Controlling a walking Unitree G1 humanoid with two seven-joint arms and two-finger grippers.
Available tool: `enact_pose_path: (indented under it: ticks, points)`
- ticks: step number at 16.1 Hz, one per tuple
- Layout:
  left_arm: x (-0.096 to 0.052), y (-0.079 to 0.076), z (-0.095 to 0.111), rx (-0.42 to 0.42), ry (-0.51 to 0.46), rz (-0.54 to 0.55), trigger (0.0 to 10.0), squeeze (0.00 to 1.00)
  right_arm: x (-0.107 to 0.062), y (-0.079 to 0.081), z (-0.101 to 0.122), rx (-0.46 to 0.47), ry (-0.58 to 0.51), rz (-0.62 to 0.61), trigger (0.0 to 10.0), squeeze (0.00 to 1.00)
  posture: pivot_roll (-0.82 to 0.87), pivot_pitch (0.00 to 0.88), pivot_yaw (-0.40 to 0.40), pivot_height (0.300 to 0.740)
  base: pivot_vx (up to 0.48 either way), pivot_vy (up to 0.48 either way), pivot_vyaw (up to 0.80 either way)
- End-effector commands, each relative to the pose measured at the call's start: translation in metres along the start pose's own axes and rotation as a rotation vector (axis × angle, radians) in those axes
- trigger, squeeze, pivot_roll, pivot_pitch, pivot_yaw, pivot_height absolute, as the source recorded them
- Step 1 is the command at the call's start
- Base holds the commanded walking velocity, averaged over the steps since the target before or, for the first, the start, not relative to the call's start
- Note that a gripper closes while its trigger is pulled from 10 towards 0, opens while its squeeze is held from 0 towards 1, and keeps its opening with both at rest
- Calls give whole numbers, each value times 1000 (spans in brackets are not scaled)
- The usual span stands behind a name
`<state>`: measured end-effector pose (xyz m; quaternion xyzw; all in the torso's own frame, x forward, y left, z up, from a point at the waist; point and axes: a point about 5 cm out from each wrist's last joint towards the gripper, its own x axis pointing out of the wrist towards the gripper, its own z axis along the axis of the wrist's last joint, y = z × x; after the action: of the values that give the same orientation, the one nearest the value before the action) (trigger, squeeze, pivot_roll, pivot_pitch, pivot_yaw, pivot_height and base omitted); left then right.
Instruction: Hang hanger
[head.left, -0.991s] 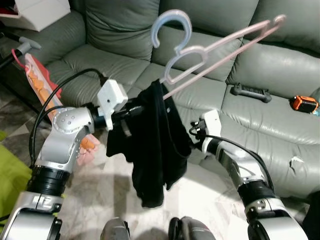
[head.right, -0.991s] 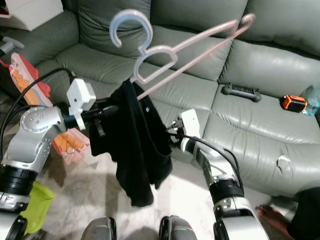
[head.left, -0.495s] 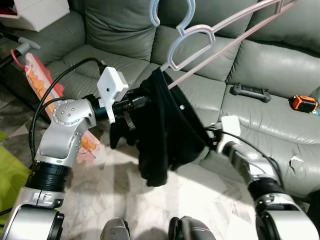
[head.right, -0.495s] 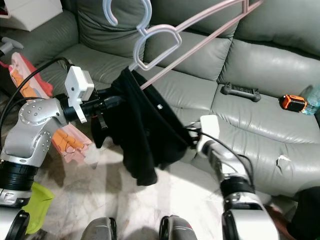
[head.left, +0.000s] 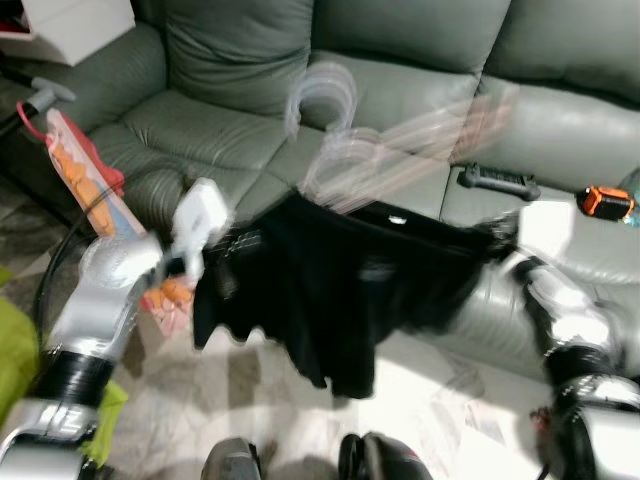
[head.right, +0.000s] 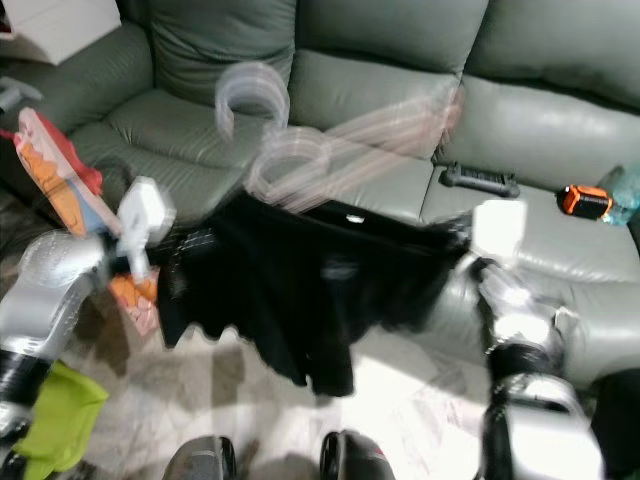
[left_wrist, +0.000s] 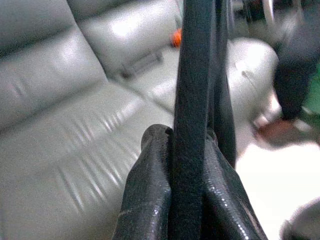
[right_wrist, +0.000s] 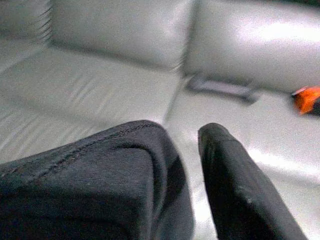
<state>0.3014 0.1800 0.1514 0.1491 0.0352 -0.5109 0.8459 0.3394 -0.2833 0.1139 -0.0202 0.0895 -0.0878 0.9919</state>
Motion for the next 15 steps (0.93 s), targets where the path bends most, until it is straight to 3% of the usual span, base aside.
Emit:
enact_pose_path:
  ticks: [1, 2, 6, 10, 12, 13, 15]
  points:
    - [-16, 3, -5, -36, 9, 0, 0, 0, -1, -32, 22, 47, -82, -159, 0, 0, -33, 112, 0, 740, 0, 0, 0]
    - [-25, -4, -21, -117, 63, -64, 0, 0, 2, -40, 45, 68, -167, -201, 0, 0, -32, 111, -1, 740, 0, 0, 0]
    - [-37, -17, -47, -179, 177, -175, 0, 0, 6, -32, 84, 47, -318, -174, 0, 0, -39, 105, -10, 740, 0, 0, 0]
    - [-32, -14, -55, -91, 232, -121, 0, 0, 7, -23, 88, 33, -338, -135, 0, 0, -46, 103, -14, 740, 0, 0, 0]
    - [-21, -3, -63, 28, 327, 27, 0, 0, 9, -15, 87, 9, -340, -103, 0, 0, -53, 100, -16, 740, 0, 0, 0]
    - [-19, -2, -64, 34, 333, 55, 0, 0, 9, -14, 87, 6, -338, -99, 0, 0, -53, 99, -17, 740, 0, 0, 0]
    - [-11, -11, -66, 43, 347, 8, 0, 0, 12, -9, 83, 3, -316, -73, 0, 0, -52, 98, -19, 740, 0, 0, 0]
